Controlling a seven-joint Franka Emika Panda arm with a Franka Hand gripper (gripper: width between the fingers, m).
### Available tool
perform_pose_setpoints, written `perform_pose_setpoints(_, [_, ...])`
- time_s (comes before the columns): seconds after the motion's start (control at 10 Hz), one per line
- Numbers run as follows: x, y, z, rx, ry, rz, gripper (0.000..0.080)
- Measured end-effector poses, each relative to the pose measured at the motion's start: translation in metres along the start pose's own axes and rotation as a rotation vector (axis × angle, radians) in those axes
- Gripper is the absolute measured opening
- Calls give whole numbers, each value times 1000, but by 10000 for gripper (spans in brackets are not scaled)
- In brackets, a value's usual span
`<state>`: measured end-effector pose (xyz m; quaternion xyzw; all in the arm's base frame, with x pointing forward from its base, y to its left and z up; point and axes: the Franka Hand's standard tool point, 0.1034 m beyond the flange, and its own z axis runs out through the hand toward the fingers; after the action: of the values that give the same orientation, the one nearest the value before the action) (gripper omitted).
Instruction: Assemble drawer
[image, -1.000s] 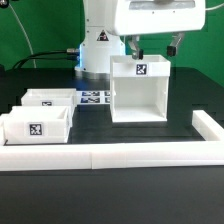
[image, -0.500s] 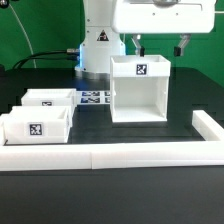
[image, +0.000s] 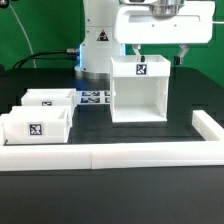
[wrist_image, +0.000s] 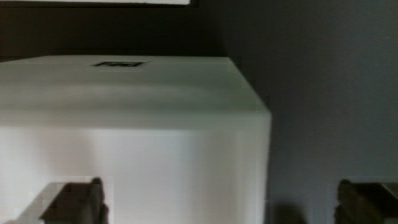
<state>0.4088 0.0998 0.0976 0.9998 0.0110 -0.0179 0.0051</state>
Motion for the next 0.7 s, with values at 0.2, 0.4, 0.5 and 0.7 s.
perform_pose_setpoints(0.2, [1, 0, 0, 0, 1, -4, 649])
perform_pose_setpoints(0.4, [1, 0, 0, 0, 1, -4, 366])
perform_pose_setpoints(0.5, [1, 0, 0, 0, 1, -4, 228])
perform_pose_setpoints(0.7, [1, 0, 0, 0, 1, -4, 95])
